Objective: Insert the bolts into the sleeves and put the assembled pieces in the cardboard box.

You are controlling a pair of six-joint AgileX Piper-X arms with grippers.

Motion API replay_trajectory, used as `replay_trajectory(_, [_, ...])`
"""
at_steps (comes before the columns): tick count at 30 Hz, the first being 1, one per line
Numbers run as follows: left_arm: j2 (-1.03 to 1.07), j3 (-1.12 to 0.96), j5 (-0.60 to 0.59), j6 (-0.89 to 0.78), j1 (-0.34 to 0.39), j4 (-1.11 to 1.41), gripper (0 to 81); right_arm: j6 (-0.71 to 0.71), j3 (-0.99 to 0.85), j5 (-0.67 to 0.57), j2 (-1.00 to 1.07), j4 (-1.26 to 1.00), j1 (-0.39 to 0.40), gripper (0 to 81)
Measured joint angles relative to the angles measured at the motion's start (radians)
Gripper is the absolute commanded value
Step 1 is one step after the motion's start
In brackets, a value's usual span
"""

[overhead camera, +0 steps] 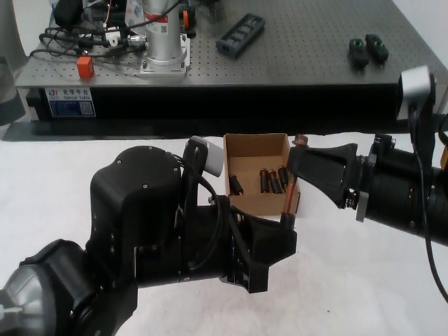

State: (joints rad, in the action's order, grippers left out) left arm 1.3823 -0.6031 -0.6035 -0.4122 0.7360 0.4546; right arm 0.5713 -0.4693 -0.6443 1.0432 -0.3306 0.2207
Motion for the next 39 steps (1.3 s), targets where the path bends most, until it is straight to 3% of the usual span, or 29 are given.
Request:
replay_trajectory(17, [0.0, -0.002, -0.011, 0.073, 0.0, 0.008, 0.6, -0.078, 0.0, -0.143, 0.0, 0.081, -0.062, 0.1])
replay_trajectory(19, [0.0, -0.002, -0.011, 0.087, 0.0, 0.008, 0.6, -0.086, 0.0, -0.151, 0.0, 0.081, -0.063, 6.9])
replay_trajectory(24, [0.0, -0.002, 0.002, 0.124, 0.0, 0.017, 0.6, -0.093, 0.0, -0.176, 0.0, 0.09, -0.063, 36.8])
replay_trajectory(28, [0.0, -0.002, 0.018, 0.164, 0.0, 0.016, 0.6, -0.096, 0.0, -0.212, 0.0, 0.104, -0.063, 42.4])
replay_trajectory(30, [0.0, -0.002, 0.041, 0.196, 0.0, 0.016, 0.6, -0.103, 0.0, -0.22, 0.0, 0.104, -0.097, 42.4])
replay_trajectory(35, [0.004, -0.009, 0.189, 0.174, -0.003, 0.012, 0.8, -0.194, 0.0, -0.223, -0.013, 0.202, -0.294, 42.4])
replay_trajectory(39, [0.165, -0.24, 0.378, 0.095, -0.055, -0.12, 0.6, -0.249, 0.0, -0.199, -0.017, 0.293, -0.393, 42.4])
